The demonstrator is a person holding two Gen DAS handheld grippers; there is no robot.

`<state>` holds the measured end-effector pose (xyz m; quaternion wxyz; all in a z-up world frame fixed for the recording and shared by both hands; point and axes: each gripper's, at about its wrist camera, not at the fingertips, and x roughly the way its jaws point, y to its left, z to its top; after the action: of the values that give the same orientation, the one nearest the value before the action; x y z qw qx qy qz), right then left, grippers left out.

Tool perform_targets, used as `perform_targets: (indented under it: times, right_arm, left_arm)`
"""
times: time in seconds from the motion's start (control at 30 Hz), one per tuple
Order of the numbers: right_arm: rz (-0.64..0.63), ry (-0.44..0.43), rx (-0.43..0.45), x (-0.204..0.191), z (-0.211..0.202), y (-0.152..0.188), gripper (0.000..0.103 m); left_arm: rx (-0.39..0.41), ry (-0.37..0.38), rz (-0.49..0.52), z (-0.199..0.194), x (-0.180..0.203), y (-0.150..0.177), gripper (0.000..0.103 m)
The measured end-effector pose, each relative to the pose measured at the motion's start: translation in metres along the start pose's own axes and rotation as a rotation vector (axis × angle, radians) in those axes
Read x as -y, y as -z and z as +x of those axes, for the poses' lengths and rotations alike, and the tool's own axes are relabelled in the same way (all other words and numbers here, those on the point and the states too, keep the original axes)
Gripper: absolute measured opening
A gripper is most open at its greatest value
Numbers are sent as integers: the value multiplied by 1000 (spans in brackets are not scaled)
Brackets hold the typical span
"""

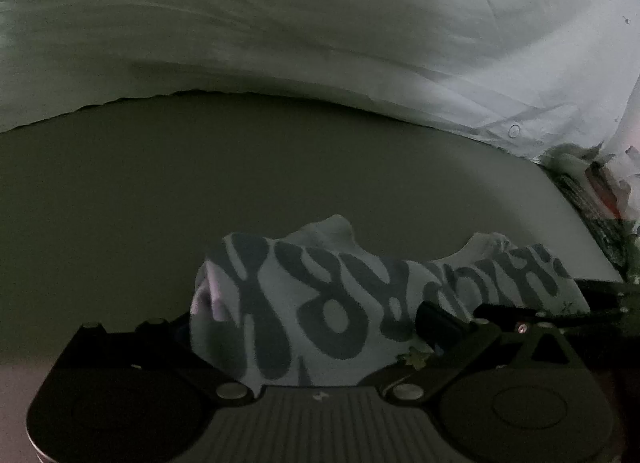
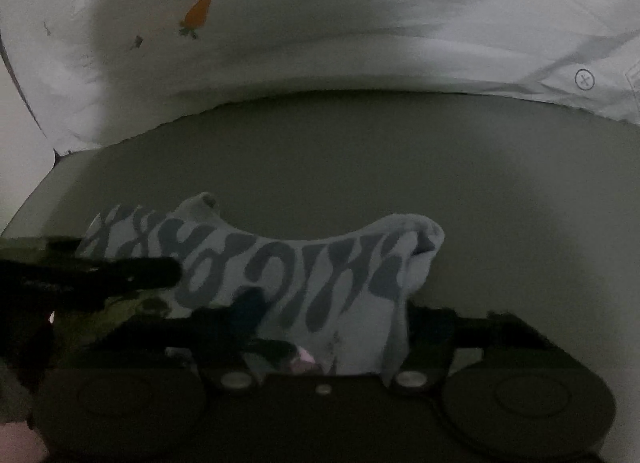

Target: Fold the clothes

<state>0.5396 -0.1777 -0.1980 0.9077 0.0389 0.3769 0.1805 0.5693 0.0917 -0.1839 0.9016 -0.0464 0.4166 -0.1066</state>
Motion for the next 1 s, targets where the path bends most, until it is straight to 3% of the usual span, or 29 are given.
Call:
perform_targets:
  times: [0.03,0.07,0.1,0.2,0.3,0.4,0.77,1.0]
  right_arm:
    - [-9,8,1,-3,-1,0,48]
    - [-16,18,4,-5,-3,0,36]
    - [-20,30,11,-7,-6,0,31]
    - [-42,52,57,-16,-24,1,18]
    - [-59,73,124,-29,-48,3,16]
    - [-116,95,199,-49,-80,6,15]
    - [-223,199,452,-92,-202,19,15]
    - [-220,310,555,-72,-266,11,15]
  left_arm:
    - [9,-17,-12,-2,0,0,89]
    - [16,-31,-30,-4,-1,0,73]
    - [15,-22,-65,-6,-4,0,57]
    - [9,39,-196,-16,-15,0,41]
    - [38,21,-144,-30,-2,2,33]
    - [79,15,-105,-49,14,4,29]
    - [242,160,-141,-121,50,-5,29]
    - [317,266,-29,-137,114,-34,28]
